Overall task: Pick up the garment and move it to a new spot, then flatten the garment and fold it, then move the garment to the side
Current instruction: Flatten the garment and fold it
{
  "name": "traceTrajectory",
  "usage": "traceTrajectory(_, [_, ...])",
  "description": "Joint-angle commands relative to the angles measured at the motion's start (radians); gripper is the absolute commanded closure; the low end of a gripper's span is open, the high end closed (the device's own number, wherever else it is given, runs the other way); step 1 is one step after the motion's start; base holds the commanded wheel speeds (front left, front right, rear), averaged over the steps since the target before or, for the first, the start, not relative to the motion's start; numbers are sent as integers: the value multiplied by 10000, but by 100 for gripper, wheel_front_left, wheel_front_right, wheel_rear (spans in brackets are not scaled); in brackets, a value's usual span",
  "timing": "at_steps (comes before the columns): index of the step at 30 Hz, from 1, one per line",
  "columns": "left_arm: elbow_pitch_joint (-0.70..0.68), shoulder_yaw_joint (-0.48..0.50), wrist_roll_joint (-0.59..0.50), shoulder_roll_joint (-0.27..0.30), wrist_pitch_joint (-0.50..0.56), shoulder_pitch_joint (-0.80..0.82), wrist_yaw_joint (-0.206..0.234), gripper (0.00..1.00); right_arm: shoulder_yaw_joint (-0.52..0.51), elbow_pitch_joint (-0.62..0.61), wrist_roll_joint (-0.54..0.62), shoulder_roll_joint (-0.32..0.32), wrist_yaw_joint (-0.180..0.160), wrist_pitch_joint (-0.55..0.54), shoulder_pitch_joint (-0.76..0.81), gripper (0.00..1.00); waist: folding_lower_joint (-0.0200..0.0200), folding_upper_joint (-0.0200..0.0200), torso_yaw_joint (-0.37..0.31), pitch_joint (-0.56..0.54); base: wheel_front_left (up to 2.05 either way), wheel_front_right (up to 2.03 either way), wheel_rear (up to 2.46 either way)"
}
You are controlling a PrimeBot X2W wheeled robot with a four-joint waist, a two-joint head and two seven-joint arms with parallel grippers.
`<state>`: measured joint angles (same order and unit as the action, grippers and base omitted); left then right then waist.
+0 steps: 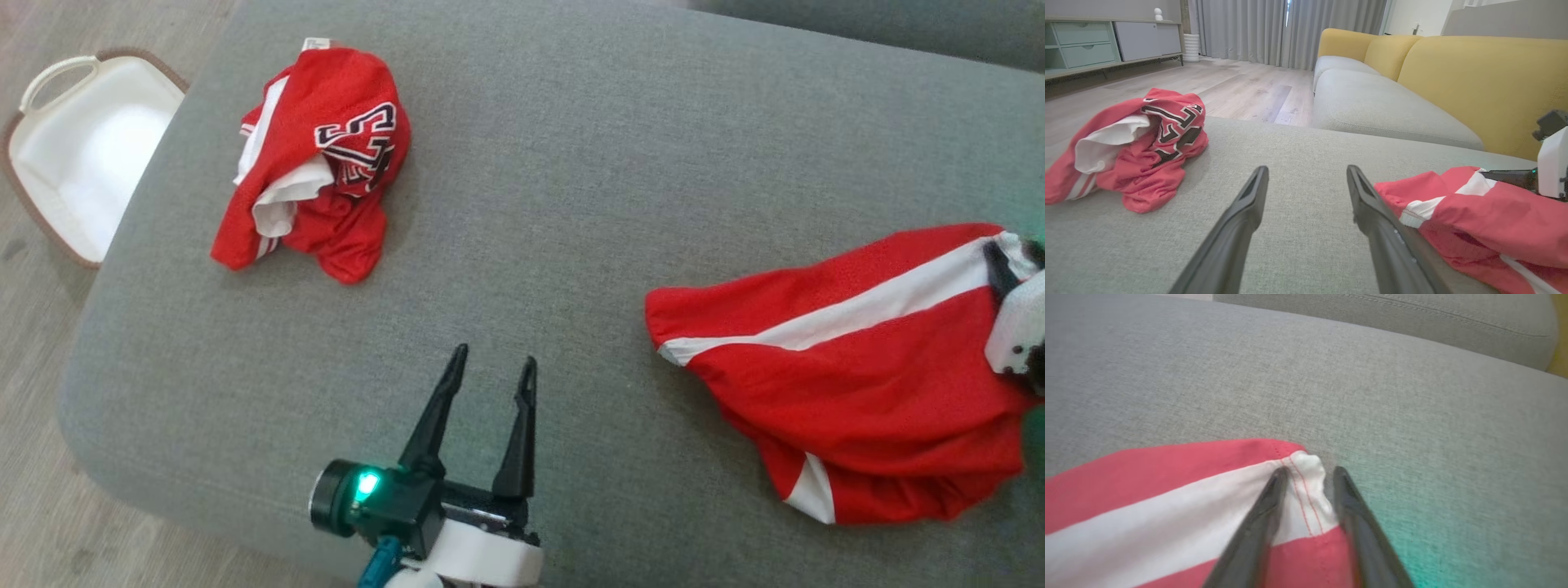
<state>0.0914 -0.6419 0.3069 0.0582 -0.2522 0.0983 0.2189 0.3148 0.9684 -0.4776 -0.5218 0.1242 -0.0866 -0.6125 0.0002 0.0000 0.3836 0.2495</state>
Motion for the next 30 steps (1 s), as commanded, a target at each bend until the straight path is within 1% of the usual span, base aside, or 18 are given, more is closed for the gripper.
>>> traceTrajectory(1, [-317,357,-57,-74,-95,98,-34,0,345,-112,-168,-187,65,12,226,100,-2,0,-155,-54,0,0,0])
traceTrajectory(4, [-293,460,-13,-76,-95,19,-74,0,512,-236,-523,-277,65,292,300,100,-2,0,-558,-282,0,0,0])
traceTrajectory(8, [-223,546,-73,-77,-95,-43,-109,0,541,-261,-680,-425,65,689,399,100,-2,0,-1058,-585,0,0,0])
traceTrajectory(10, [-181,604,-122,-78,-95,-90,-135,0,422,-171,-753,-614,65,958,471,100,-2,0,-1434,-789,0,0,0])
traceTrajectory(12, [-135,631,-156,-78,-95,-122,-200,0,239,37,-684,-957,65,1209,537,100,-2,0,-1802,-957,0,0,0])
traceTrajectory(16, [39,585,-165,-78,-95,-160,-494,0,-69,500,-227,-1721,65,1447,782,100,-2,0,-2440,-1191,0,0,0])
traceTrajectory(20, [408,391,-24,-79,-95,168,-1000,0,-329,636,-11,-1998,65,1451,1066,100,-2,0,-2912,-1195,0,0,0])
traceTrajectory(23, [806,204,676,-79,-95,736,-1398,0,-502,506,38,-1961,65,1493,1199,100,-2,0,-3240,-1059,0,0,0])
traceTrajectory(26, [1436,-64,1502,-79,-92,1819,-1820,0,-659,267,129,-1797,65,1522,1254,100,-2,0,-3533,-856,0,0,0])
traceTrajectory(28, [1928,-278,2488,-79,150,2708,-2119,0,-741,105,190,-1691,65,1539,1276,100,-2,0,-3707,-688,0,0,0])
traceTrajectory(30, [2331,-613,3948,-79,741,3671,-2451,0,-794,-72,263,-1565,65,1502,1307,100,-2,0,-3854,-499,0,0,0])
